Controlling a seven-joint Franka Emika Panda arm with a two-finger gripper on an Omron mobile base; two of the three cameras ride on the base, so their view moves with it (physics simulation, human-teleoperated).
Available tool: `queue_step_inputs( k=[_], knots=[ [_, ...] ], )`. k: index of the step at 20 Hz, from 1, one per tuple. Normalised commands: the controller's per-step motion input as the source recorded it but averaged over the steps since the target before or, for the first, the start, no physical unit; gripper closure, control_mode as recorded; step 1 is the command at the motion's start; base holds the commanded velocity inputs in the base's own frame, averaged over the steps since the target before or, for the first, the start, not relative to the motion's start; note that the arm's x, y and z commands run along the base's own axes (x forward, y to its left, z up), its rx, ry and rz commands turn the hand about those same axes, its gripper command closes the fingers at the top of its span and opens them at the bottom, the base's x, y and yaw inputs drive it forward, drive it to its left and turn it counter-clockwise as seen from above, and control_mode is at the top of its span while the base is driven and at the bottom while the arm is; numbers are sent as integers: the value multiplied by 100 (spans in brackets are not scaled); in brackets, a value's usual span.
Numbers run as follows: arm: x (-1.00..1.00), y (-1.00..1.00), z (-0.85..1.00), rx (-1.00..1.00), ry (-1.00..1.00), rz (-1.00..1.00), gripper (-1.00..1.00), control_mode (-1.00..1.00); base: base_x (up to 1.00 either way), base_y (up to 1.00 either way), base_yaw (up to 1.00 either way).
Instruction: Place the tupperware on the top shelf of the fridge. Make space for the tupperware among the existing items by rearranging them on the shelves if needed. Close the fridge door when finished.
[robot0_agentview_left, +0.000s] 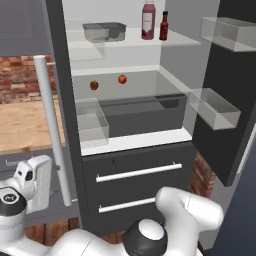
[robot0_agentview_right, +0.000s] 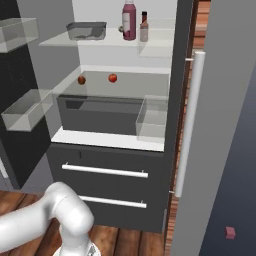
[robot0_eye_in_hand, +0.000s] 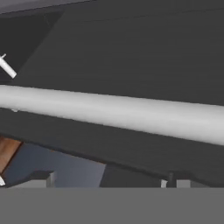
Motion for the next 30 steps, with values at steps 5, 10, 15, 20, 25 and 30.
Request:
queue_step_inputs(
  k=[5,10,15,20,25,30],
  knots=[
    [32,37,-16,-13,6,0,-100,-100,0,0,0],
    [32,42,-11,-13,8,0,-100,-100,0,0,0],
    [38,28,-12,-9,7,0,-100,-100,0,0,0],
    [44,20,-9,-7,6,-1,-100,-100,0,0,0],
    [34,0,-10,-7,9,-13,-100,-100,0,0,0],
    [39,-2,-7,-12,15,-22,-100,-100,0,0,0]
  ],
)
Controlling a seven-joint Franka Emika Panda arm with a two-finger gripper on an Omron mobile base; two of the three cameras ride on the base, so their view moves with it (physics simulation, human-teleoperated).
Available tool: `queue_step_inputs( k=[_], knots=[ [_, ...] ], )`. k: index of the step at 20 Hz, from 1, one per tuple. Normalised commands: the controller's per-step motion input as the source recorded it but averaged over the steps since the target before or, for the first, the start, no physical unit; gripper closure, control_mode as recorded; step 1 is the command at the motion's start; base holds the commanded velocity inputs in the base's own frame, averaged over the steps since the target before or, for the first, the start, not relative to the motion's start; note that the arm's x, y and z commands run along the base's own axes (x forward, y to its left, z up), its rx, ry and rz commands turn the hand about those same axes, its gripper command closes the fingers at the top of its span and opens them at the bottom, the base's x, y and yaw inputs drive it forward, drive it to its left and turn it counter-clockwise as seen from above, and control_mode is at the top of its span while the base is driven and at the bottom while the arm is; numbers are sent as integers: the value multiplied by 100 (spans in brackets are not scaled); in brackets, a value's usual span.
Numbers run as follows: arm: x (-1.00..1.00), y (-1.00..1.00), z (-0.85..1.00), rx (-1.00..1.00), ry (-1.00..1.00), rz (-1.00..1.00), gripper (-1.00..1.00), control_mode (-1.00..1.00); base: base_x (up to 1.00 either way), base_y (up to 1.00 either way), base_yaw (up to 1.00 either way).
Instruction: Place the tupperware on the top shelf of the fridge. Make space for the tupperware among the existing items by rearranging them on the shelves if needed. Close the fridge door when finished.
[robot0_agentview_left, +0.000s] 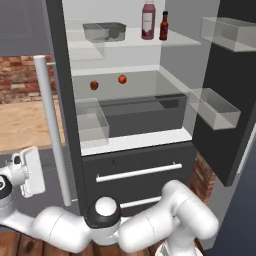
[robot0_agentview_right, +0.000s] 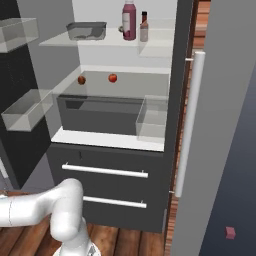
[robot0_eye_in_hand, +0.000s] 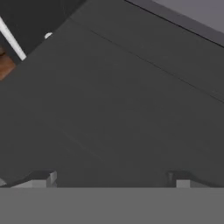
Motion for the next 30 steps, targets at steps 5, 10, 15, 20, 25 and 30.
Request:
queue_step_inputs(
  k=[5,10,15,20,25,30],
  knots=[
    [11,-45,-13,-12,13,-25,-100,-100,0,0,0],
    [-21,-96,-8,-7,2,-27,-100,-100,0,0,0],
    [-26,-100,6,-2,-6,-20,-100,-100,0,0,0],
    [-8,-100,24,0,-25,-1,-100,-100,0,0,0],
    [0,-97,49,1,-22,10,-100,-100,0,0,0],
    [8,-93,33,5,-26,28,-100,-100,0,0,0]
  ],
)
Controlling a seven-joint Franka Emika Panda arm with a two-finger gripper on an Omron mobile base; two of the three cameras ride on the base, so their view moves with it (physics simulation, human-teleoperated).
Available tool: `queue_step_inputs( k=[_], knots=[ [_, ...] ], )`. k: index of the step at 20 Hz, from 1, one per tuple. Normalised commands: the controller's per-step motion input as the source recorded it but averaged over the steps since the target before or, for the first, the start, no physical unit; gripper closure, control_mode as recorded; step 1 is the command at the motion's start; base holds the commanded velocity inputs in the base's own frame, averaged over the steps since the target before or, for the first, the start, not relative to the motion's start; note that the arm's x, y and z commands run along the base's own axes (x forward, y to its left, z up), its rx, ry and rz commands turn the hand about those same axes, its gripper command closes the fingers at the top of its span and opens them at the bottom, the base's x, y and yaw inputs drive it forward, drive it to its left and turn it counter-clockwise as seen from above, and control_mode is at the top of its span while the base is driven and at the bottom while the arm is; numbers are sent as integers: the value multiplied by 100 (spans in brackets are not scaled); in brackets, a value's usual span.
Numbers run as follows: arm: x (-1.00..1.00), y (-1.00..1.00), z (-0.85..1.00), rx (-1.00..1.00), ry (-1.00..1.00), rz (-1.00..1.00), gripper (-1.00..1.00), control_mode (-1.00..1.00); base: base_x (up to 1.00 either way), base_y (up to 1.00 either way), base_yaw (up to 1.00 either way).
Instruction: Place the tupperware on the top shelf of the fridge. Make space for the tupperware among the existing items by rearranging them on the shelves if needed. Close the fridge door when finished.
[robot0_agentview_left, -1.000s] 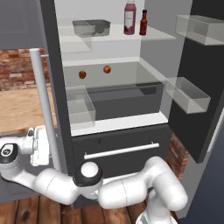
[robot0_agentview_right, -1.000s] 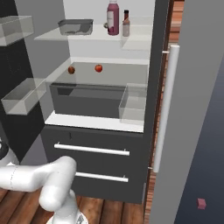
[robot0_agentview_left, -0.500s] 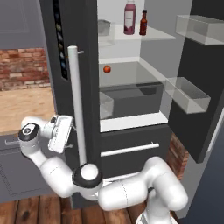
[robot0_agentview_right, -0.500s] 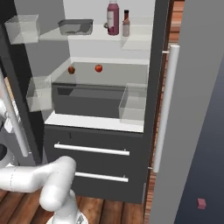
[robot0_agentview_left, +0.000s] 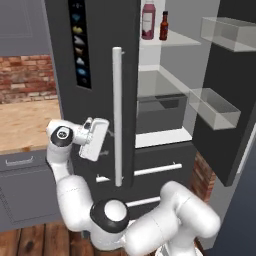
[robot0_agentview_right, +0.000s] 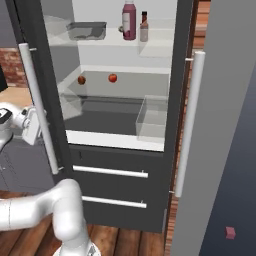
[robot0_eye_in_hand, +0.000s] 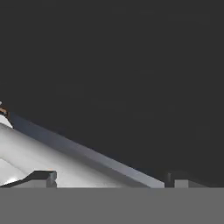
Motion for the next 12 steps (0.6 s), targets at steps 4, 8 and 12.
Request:
queue_step_inputs(
  k=[4,8,12],
  knots=[
    [23,-79,29,7,-27,38,-100,-100,0,0,0],
    [33,-54,29,4,-24,42,-100,-100,0,0,0],
    [46,-30,34,0,-13,41,-100,-100,0,0,0]
  ],
)
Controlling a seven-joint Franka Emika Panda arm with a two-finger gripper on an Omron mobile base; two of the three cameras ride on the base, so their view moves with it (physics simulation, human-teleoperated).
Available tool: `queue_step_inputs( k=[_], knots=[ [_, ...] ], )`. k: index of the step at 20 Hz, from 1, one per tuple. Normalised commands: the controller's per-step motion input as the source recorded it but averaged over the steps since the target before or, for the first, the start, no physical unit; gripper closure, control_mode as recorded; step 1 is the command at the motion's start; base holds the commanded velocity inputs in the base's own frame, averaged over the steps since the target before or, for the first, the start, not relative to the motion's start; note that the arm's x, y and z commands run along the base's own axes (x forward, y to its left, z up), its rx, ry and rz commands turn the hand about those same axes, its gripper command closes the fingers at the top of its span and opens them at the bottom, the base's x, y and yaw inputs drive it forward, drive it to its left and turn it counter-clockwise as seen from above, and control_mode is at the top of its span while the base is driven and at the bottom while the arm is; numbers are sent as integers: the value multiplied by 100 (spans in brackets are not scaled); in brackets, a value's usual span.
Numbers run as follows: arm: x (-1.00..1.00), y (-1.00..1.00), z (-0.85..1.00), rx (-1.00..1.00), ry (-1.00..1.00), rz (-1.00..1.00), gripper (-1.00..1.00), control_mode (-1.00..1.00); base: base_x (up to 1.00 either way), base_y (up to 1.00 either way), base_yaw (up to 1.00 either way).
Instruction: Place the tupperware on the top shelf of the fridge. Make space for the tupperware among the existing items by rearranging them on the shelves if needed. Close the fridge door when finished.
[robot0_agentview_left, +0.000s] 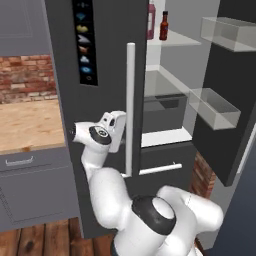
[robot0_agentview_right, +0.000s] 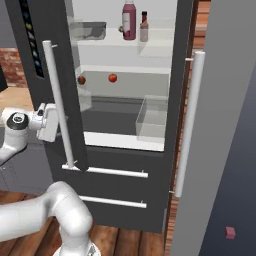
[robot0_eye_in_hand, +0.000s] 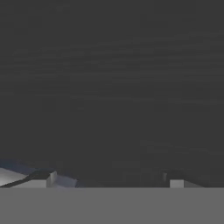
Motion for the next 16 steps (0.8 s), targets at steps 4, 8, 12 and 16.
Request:
queue_step_inputs(
  k=[4,8,12,16],
  knots=[
    [62,-6,27,0,0,41,-100,-100,0,0,0],
    [80,0,26,0,0,42,-100,-100,0,0,0],
    [86,0,40,0,0,39,-100,-100,0,0,0],
    [84,0,37,0,0,37,-100,-100,0,0,0]
  ],
)
